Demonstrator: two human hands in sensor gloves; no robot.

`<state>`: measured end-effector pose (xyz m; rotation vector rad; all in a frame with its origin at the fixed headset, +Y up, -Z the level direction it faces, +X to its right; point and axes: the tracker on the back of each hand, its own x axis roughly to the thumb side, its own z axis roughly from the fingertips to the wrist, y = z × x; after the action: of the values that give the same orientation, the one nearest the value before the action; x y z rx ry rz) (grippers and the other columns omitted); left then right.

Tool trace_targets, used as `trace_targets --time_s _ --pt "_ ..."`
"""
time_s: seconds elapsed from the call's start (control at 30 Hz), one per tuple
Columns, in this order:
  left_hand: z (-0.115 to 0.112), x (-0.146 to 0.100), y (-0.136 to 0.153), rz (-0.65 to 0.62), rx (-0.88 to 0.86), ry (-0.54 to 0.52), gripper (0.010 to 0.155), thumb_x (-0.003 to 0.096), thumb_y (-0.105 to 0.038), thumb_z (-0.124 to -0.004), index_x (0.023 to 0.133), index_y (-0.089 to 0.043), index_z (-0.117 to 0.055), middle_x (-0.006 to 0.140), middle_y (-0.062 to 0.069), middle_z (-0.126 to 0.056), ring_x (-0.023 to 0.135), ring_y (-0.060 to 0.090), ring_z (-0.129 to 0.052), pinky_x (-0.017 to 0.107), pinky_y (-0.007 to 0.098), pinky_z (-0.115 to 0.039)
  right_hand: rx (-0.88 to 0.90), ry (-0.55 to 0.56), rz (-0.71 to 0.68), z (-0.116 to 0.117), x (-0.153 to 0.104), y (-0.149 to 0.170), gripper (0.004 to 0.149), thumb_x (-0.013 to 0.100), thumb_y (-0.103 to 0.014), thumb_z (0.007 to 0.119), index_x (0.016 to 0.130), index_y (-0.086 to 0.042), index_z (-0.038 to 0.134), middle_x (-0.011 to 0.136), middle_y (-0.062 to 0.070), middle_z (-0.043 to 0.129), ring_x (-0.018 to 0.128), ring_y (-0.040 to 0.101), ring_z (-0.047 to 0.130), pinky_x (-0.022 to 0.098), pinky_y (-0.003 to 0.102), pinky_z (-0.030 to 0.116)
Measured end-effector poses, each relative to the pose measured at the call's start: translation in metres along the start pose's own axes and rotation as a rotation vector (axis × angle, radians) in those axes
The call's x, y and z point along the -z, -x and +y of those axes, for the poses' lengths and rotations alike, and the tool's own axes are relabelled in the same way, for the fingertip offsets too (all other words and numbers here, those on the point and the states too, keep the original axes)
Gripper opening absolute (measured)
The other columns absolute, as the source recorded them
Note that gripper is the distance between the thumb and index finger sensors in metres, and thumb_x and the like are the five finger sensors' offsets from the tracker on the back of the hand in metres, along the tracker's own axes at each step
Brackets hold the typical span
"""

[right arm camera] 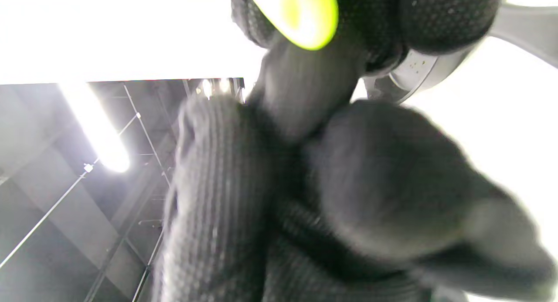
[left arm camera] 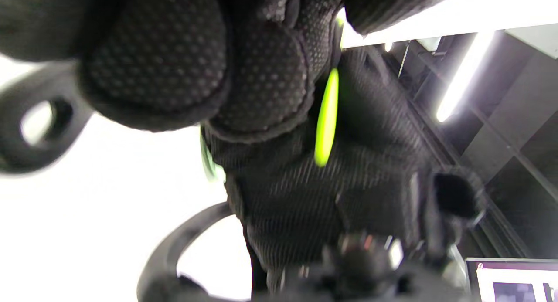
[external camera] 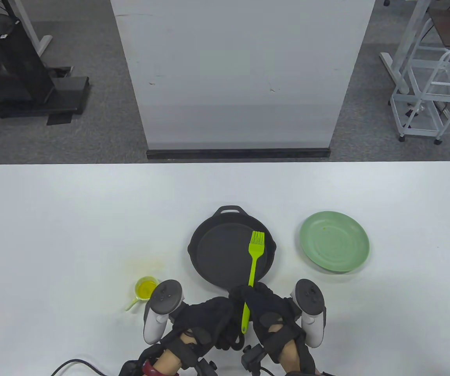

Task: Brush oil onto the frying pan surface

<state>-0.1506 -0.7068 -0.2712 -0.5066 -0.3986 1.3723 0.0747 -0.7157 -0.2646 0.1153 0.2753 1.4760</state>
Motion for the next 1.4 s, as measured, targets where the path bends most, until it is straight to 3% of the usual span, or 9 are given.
trace_targets --time_s 0.2,0.33,0.4,0.6,0.83,1.13,1.4 --pt "0.056 -0.023 0.001 -0.058 -0.016 -0.110 0.048 0.0491 -0.047 -0.063 0.078 -0.013 -0.082 0.049 0.004 -0.102 0.031 0.033 -0.100 0.028 0.048 -0.084 -0.037 0.005 0.042 -0.013 -0.004 0.003 0.039 0.047 -0.039 0.065 0.074 -0.013 0.074 0.074 0.019 0.082 0.049 0.032 0.092 0.034 0.045 0.082" --pt "0.087 -0.040 0.024 -0.113 -0.076 -0.229 0.048 0.0492 -0.047 -0.064 0.077 -0.012 -0.083 0.047 0.005 -0.102 0.029 0.033 -0.099 0.027 0.049 -0.084 -0.077 0.026 0.083 -0.024 -0.008 0.008 0.039 0.047 -0.039 0.066 0.074 -0.012 0.075 0.069 0.018 0.086 0.045 0.030 0.095 0.031 0.045 0.084" --pt "0.089 -0.043 0.029 -0.088 -0.092 -0.266 0.049 0.0487 -0.046 -0.065 0.076 -0.010 -0.084 0.045 0.006 -0.103 0.027 0.034 -0.099 0.026 0.049 -0.083 -0.094 0.036 0.099 -0.028 -0.008 0.010 0.039 0.046 -0.039 0.066 0.073 -0.012 0.076 0.065 0.017 0.089 0.041 0.029 0.097 0.029 0.045 0.085" --pt "0.085 -0.043 0.026 -0.112 -0.043 -0.223 0.049 0.0486 -0.047 -0.065 0.076 -0.011 -0.084 0.046 0.006 -0.102 0.028 0.034 -0.099 0.026 0.049 -0.083 -0.141 0.109 0.137 -0.050 -0.009 0.008 0.040 0.045 -0.038 0.070 0.072 -0.011 0.079 0.057 0.015 0.095 0.033 0.026 0.101 0.024 0.045 0.087" --pt "0.087 -0.045 0.028 -0.116 -0.061 -0.216 0.049 0.0488 -0.047 -0.064 0.077 -0.011 -0.083 0.047 0.005 -0.102 0.029 0.034 -0.099 0.027 0.049 -0.083 -0.210 0.299 0.250 -0.109 -0.012 -0.004 0.041 0.044 -0.038 0.073 0.070 -0.009 0.083 0.049 0.013 0.099 0.026 0.024 0.103 0.020 0.044 0.088" --pt "0.093 -0.048 0.029 -0.116 -0.074 -0.229 0.049 0.0487 -0.047 -0.065 0.077 -0.011 -0.083 0.047 0.006 -0.102 0.029 0.034 -0.099 0.027 0.050 -0.083 -0.192 0.480 0.419 -0.178 -0.011 0.006 0.043 0.044 -0.039 0.074 0.071 -0.008 0.085 0.048 0.013 0.099 0.026 0.023 0.102 0.021 0.045 0.087" --pt "0.094 -0.050 0.028 -0.118 -0.073 -0.234 0.049 0.0487 -0.047 -0.065 0.077 -0.011 -0.083 0.047 0.006 -0.102 0.029 0.034 -0.099 0.027 0.049 -0.083 -0.202 0.529 0.528 -0.201 -0.005 0.019 0.044 0.044 -0.039 0.074 0.071 -0.006 0.086 0.045 0.012 0.100 0.024 0.022 0.102 0.019 0.044 0.088"
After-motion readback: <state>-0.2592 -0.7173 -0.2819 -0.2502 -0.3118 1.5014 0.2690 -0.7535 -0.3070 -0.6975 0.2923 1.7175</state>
